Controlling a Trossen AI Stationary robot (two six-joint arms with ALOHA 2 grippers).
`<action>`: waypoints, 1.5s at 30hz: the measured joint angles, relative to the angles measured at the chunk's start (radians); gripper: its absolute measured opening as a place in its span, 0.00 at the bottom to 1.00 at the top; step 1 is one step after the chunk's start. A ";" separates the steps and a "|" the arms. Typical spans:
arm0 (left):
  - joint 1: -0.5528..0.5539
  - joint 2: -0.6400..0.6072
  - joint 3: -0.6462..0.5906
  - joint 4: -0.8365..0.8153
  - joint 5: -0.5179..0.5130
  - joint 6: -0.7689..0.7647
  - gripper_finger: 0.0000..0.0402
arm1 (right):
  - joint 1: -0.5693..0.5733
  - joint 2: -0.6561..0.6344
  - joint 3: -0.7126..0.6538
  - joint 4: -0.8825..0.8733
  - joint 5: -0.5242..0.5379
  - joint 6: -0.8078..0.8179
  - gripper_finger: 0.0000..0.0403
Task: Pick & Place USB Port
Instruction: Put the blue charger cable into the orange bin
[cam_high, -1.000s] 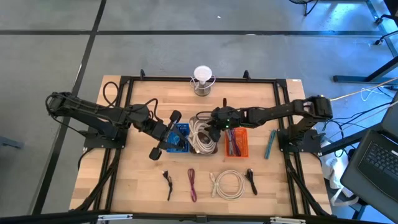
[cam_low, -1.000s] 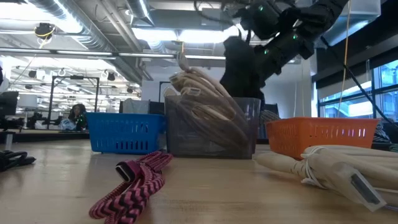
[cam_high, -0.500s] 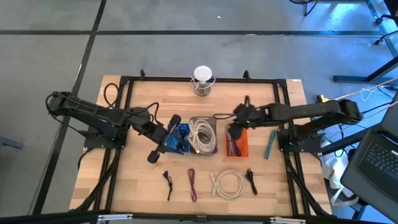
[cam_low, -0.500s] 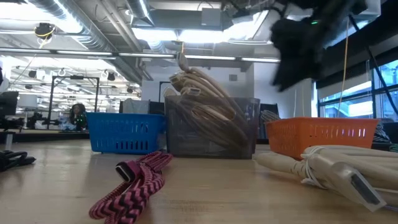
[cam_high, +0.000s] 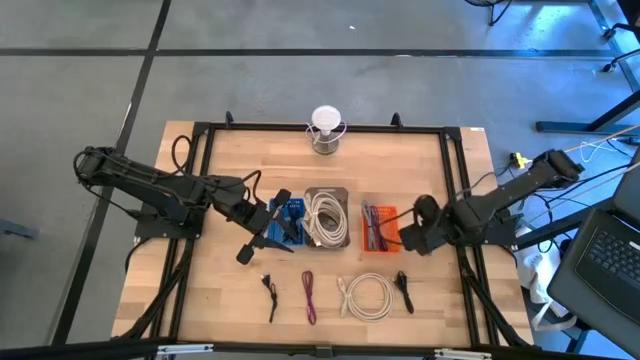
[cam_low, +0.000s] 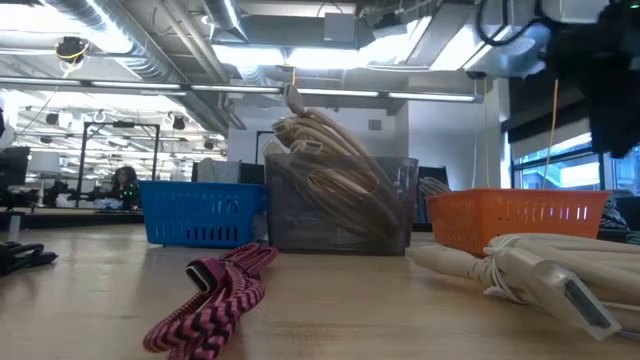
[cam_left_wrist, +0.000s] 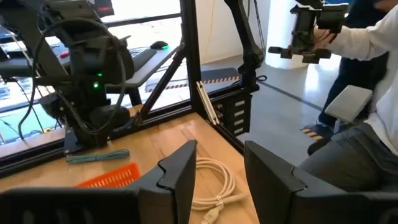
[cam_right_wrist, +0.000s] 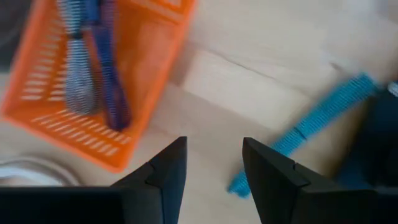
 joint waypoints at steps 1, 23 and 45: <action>0.000 0.000 0.000 -0.001 0.000 0.000 0.32 | 0.019 0.002 -0.002 -0.019 0.000 0.050 0.39; 0.000 0.000 0.000 -0.046 0.000 0.001 0.32 | 0.134 0.004 -0.376 0.302 -0.132 0.484 0.39; 0.000 0.000 0.000 -0.045 0.000 0.001 0.32 | 0.136 0.037 -0.100 0.147 0.198 0.230 0.04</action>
